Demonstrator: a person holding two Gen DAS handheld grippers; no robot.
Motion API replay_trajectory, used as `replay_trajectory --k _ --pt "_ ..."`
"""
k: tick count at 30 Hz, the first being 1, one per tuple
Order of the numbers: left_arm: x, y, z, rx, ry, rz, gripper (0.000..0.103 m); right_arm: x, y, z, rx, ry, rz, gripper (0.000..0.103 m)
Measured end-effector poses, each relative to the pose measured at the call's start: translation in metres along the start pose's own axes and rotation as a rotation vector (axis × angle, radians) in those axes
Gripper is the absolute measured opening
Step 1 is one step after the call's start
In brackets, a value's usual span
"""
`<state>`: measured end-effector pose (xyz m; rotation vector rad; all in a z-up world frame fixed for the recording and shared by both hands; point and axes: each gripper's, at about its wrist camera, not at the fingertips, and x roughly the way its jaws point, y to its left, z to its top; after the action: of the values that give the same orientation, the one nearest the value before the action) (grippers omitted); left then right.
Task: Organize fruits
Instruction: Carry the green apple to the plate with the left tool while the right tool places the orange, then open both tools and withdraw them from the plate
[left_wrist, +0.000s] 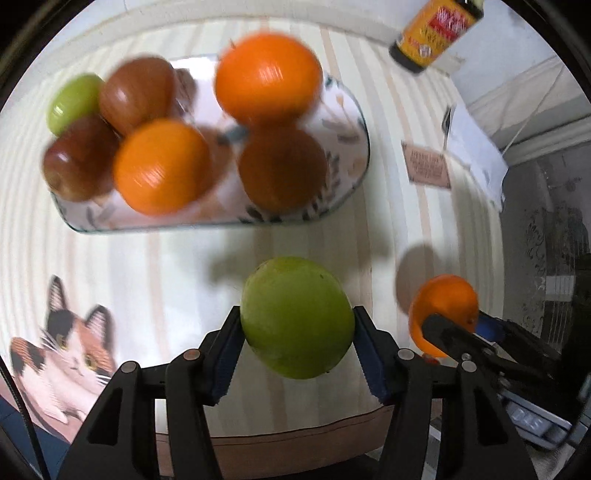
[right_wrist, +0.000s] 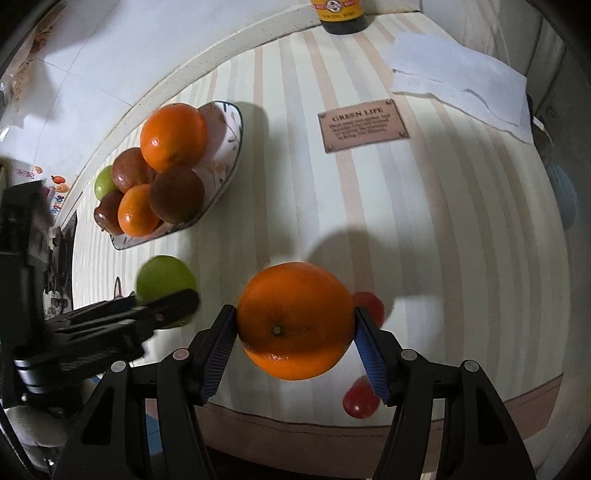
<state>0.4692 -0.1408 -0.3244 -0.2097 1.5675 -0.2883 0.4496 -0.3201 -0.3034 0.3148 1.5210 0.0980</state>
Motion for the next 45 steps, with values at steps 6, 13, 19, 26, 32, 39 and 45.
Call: replay_trajectory --k 6,13,19,26,32,39,45 --pt "-0.067 0.013 0.025 -0.009 -0.127 -0.041 0.055 -0.005 0.016 0.03 -0.013 -0.041 0.04 0.066" --pt "-0.088 0.038 0.097 0.014 -0.146 0.043 0.055 0.002 0.048 0.091 -0.053 -0.085 0.044 0.066" --pt "-0.041 0.054 0.134 0.001 -0.03 0.116 0.055 0.03 0.067 0.119 -0.093 -0.038 -0.004 0.066" --pt "-0.02 0.061 0.135 -0.009 0.063 0.113 0.055 0.044 0.075 0.127 -0.104 -0.009 -0.032 0.067" --pt "-0.033 0.065 0.13 -0.037 0.021 0.097 0.092 0.044 0.07 0.13 -0.062 -0.008 0.004 0.095" --pt "-0.058 0.075 0.12 -0.059 -0.059 0.113 0.092 0.037 0.076 0.126 -0.066 -0.026 -0.035 0.095" --pt "-0.089 0.081 0.092 -0.069 -0.199 0.193 0.092 0.01 0.087 0.115 -0.091 -0.098 -0.123 0.095"
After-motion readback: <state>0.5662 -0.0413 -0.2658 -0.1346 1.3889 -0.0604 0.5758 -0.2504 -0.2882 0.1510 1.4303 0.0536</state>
